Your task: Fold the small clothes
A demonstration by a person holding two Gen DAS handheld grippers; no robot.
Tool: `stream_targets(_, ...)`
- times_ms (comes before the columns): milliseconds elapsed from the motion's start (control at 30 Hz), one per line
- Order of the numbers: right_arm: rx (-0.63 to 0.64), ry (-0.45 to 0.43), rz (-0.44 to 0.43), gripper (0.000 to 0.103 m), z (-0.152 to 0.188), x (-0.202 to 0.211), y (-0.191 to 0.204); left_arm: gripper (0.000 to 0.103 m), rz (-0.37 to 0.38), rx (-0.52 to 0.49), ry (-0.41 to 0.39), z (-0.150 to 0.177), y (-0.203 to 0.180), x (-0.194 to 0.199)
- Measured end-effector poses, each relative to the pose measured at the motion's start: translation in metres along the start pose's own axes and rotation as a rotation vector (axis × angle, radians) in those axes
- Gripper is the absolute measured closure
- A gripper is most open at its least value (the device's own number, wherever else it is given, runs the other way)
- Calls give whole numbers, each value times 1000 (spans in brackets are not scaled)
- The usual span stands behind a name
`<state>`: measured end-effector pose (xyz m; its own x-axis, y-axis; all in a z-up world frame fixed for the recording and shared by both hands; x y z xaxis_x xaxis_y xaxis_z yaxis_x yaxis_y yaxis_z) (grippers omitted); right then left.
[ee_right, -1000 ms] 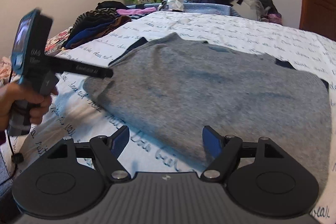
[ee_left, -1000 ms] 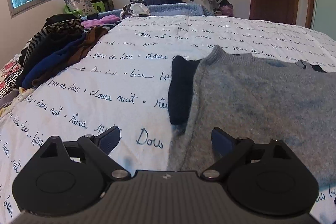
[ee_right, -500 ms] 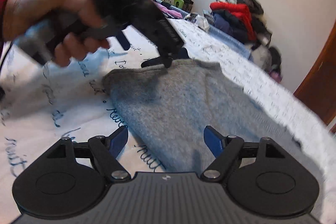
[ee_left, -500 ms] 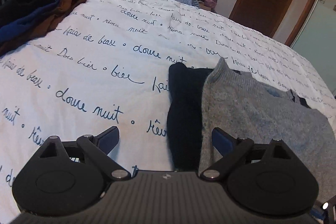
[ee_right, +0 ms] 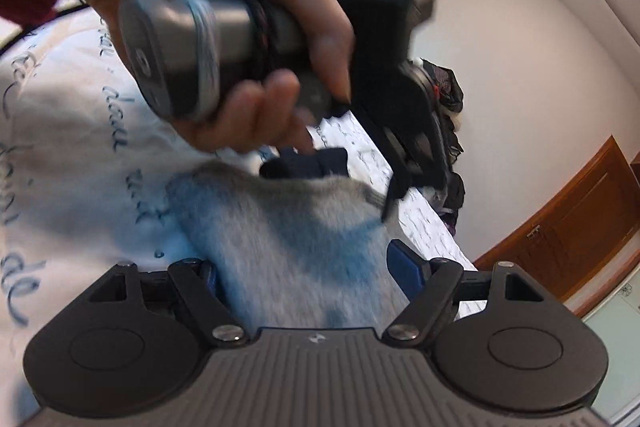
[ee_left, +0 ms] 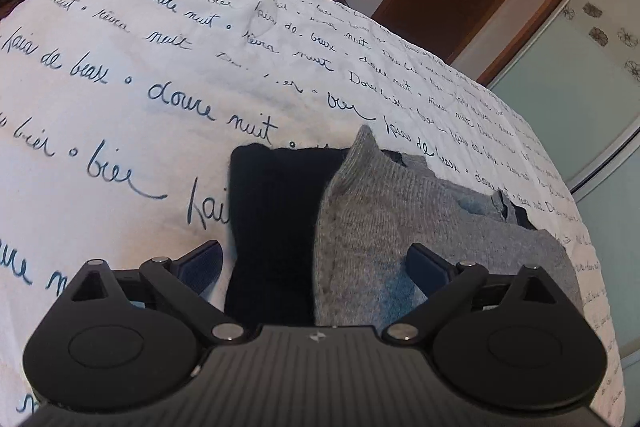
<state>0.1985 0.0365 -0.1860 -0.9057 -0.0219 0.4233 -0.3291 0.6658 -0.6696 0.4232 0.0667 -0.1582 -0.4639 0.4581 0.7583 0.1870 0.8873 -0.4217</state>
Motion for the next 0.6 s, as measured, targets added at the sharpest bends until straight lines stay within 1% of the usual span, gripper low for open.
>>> stream_targets(67,3,-4,-29,41,-4,-5,1,7,10,-5,-2,-4,-2,-6)
stream_targets(100,4,-5,-43,45,-5,-7,1,9,21,1,-6,-6,-3,-8)
stream_targets(133,9,-8,-54,53,-5,-9,2,16,36,9,-9,-8,-4,-10)
stream_targets(167,16,-11,-61,60,-7,-11,4,20,48,16,-7,-10,-5,-12)
stream_targets(200,23,-13,-68,63,-7,-12,4,28,42,26,-4,-11,-4,-13)
stream_targets(233,25,-14,-76,71,-7,-14,5,38,32,37,-1,-12,-3,-15)
stream_targets(267,27,-14,-87,80,-8,-12,7,44,27,40,3,-13,-2,-16)
stream_targets(300,26,-16,-100,84,-8,-12,8,59,23,42,5,-14,0,-16)
stream_targets(333,24,-18,-105,91,-8,-12,8,70,26,55,7,-14,2,-16)
stream_targets(400,10,-34,-114,93,-7,-10,4,82,57,107,6,-15,8,-14)
stream_targets(467,-14,-40,-132,95,-3,-10,-3,83,66,133,-3,-15,11,-10)
stream_targets(600,-104,-75,-167,96,0,-4,-29,84,28,104,-34,-16,1,2)
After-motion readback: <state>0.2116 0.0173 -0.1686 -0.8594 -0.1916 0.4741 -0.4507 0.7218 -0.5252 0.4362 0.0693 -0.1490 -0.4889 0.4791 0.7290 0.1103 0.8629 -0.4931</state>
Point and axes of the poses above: each gripper's, at about its wrist camera, not at the fingertips, and x roughly against the way its jaws point, y to its left, z to its underside, the point moved 5 cm from there along -x, roughly the way its jaws point, and after that the axes turned 7 degrees about y, right-handed, at the moved point
